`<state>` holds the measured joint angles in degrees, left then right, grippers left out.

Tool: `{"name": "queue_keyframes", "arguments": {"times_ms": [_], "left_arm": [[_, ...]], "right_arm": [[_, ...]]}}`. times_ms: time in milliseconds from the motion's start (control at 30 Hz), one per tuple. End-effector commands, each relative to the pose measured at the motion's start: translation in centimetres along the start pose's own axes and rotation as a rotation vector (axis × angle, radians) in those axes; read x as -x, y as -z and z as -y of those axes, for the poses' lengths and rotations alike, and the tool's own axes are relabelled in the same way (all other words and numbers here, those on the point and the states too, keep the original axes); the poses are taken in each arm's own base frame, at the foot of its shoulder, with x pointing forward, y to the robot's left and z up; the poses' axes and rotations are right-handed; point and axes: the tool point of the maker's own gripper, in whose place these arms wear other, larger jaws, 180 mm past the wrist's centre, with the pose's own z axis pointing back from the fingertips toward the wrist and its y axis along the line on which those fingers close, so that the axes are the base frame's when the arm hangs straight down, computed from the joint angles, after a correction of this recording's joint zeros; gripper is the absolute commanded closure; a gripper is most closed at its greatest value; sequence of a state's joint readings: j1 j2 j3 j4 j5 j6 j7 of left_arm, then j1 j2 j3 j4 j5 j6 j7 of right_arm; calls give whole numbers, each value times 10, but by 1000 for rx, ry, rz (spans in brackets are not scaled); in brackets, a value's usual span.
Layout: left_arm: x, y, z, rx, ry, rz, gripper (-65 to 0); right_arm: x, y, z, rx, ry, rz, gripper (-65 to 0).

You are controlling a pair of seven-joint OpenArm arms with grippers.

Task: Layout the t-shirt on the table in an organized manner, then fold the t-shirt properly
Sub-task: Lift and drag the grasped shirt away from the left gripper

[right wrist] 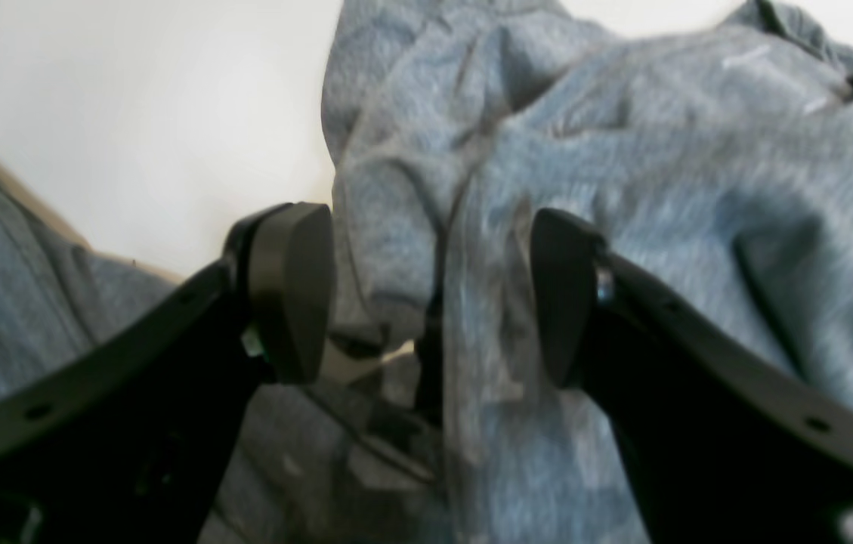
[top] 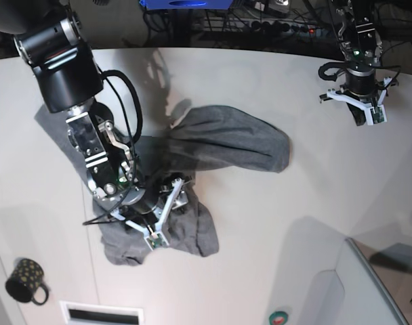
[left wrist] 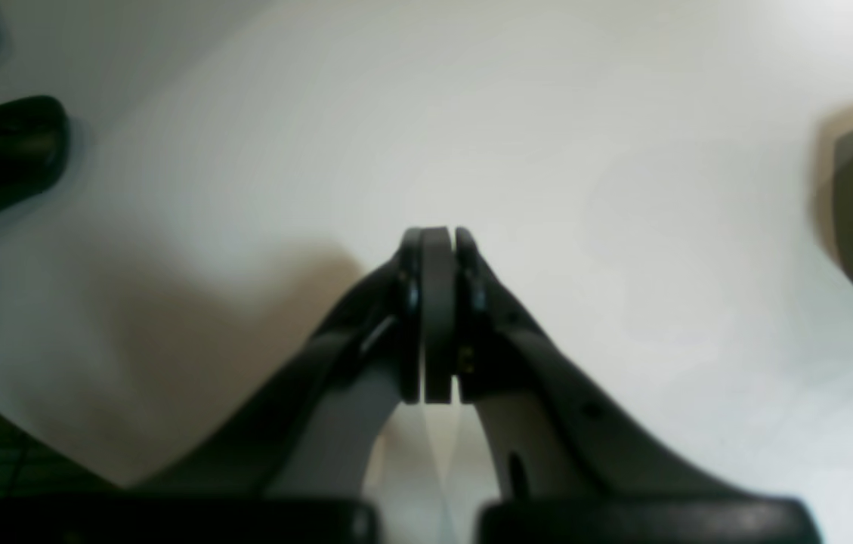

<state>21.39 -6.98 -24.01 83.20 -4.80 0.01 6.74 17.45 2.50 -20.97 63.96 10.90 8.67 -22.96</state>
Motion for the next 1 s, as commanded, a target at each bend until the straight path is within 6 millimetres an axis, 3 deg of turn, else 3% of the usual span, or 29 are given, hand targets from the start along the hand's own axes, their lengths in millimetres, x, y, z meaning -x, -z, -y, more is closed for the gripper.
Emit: {"name": "queue_keyframes", "arguments": {"times_ms": [0,167,267,367,600,767,967], "left_arm": [[-13,1,-3,-6,6,45,0],[-14,1,-2,-3,5,46,0],[-14,1,-2,-3,5,46,0],[-14,2,-2,-3,5,44,0],[4,7,-2,-8,-6,-2,0],[13,8,-2,-10,-9,-25,0],[10,9,-1,-9,-13,-16,0]], "right_arm": [[-27,1,10,19,-3,57,-380],[-18,15,25,41,5,32,-285],[-13,19,30,50,14,13,-164],[-17,17,28,46,12,27,0],[-43,-10,11,25,12,142,-5],[-41,-48,61,136,152,167,-5],[-17,-100,129,300,212,157,-5]]}}
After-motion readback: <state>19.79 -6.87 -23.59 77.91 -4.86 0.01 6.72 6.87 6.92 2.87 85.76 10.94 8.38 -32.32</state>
